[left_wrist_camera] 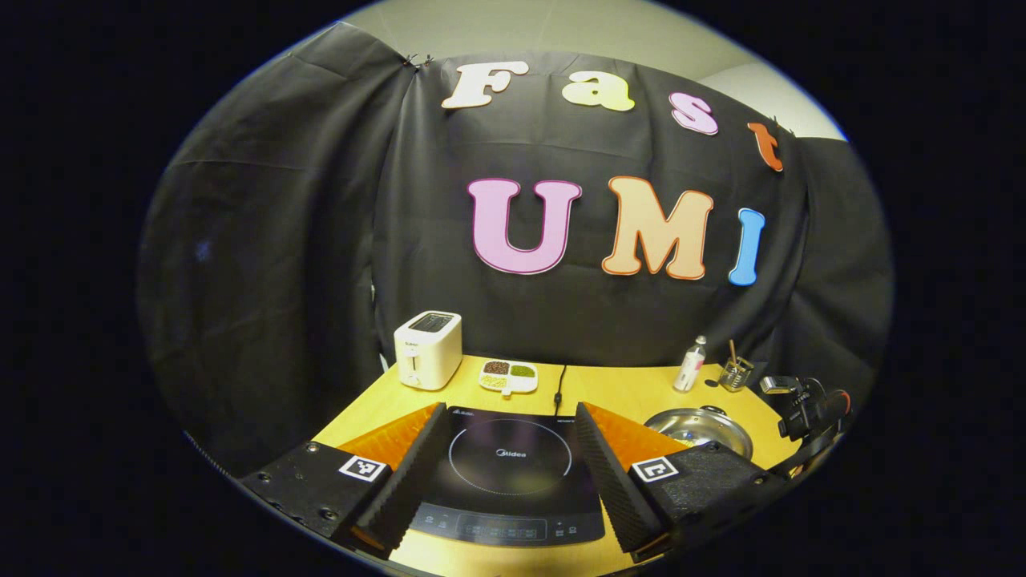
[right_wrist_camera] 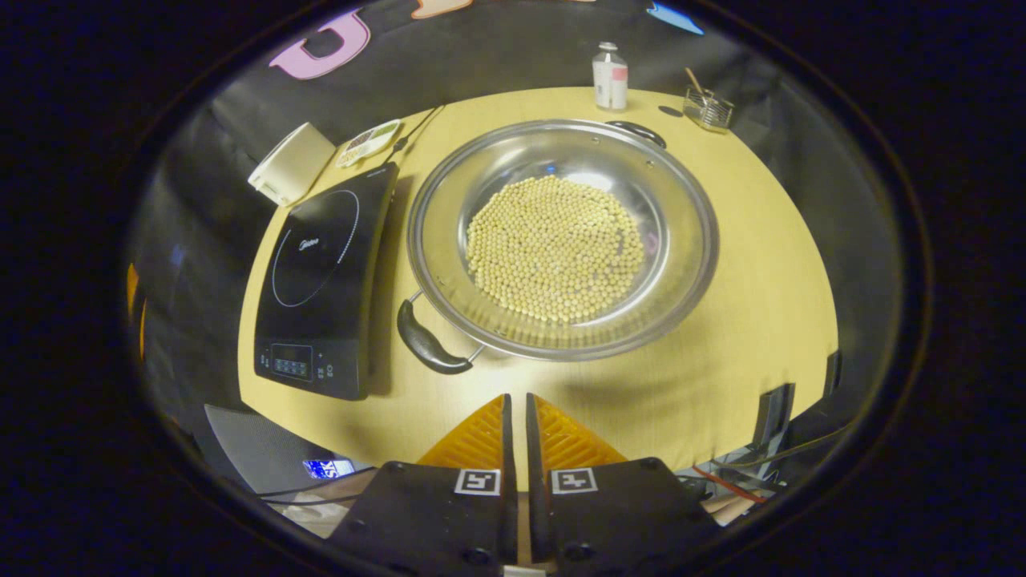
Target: First push the handle of the pot to place it horizontally, then grasp the pot with both hands and set it on the induction cooktop.
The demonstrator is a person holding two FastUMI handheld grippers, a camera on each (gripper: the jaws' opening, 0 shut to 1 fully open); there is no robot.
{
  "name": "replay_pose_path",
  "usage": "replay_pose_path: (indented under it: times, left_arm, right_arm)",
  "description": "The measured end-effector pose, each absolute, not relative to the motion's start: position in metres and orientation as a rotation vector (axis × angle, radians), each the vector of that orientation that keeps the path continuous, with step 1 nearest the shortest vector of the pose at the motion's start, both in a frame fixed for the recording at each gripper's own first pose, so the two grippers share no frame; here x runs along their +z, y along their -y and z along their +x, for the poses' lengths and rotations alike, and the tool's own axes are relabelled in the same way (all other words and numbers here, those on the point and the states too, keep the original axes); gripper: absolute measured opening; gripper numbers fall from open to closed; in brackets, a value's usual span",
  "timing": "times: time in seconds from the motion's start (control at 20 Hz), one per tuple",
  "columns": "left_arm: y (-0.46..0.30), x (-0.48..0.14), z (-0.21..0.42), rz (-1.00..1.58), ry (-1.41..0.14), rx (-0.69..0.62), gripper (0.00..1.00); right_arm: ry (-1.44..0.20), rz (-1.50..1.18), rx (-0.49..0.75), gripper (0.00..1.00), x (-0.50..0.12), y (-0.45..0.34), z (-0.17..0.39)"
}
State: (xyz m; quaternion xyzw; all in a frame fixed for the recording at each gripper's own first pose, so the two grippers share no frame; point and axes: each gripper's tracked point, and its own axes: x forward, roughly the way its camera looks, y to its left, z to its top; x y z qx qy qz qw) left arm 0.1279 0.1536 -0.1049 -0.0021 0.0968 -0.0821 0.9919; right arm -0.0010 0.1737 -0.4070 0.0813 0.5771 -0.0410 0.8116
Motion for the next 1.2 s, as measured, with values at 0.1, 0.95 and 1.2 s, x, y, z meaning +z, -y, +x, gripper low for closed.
replay_pose_path:
  times: [0.1,0.95,1.2]
  left_arm:
    - [-0.157,-0.107,0.125,-0.008,-0.202,-0.154,0.95]
    - [-0.144,-0.095,0.117,0.024,-0.170,-0.175,0.95]
    - [-0.146,-0.104,0.122,0.000,-0.194,-0.174,0.95]
  right_arm:
    - [-1.232,0.159,-0.090,0.09,-0.414,-0.176,0.007]
    - [-1.185,0.247,-0.098,0.00,-0.426,-0.220,0.060]
    - [-1.156,0.318,-0.133,0.06,-0.427,-0.238,0.089]
